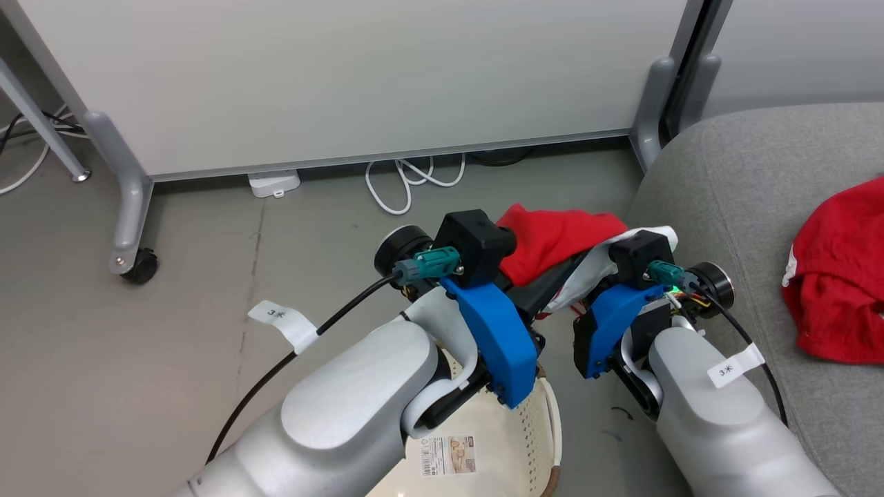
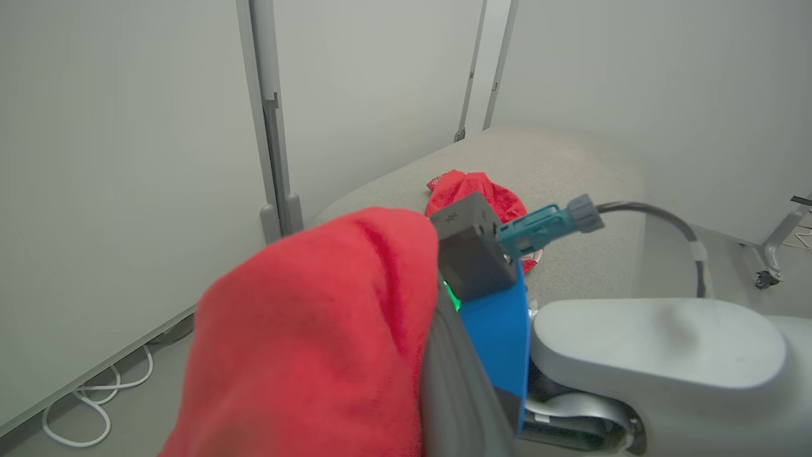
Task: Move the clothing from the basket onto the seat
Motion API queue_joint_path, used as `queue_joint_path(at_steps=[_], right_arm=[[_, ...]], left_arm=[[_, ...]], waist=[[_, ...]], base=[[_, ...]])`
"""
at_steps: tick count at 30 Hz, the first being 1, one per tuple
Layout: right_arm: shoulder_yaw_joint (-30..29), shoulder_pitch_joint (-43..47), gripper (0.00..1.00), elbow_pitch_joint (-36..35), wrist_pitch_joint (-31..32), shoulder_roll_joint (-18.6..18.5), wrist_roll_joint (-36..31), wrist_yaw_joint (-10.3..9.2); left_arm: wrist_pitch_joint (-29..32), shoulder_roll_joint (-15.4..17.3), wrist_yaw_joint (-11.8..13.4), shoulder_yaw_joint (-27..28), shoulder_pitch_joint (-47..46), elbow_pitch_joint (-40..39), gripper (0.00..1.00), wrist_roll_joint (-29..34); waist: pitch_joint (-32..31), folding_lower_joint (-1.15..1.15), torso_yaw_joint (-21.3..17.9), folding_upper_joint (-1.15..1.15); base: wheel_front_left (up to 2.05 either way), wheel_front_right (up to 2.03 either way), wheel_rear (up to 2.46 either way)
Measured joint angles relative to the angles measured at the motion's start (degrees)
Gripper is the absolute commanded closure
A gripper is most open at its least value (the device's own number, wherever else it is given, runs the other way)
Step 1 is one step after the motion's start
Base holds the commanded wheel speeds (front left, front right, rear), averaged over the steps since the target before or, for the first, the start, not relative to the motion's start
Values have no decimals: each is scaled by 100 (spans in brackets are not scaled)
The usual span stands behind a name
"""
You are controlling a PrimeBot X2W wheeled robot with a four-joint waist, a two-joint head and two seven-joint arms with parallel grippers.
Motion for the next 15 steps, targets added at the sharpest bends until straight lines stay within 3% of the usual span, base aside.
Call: queue_joint_path(at_steps=[15], right_arm=[[46, -97, 100, 330, -199, 29, 258, 0]], left_arm=[[-69, 142, 101, 11, 21, 133, 100, 11]], waist=[[-6, 0, -79, 0]], base=[[0, 0, 0]])
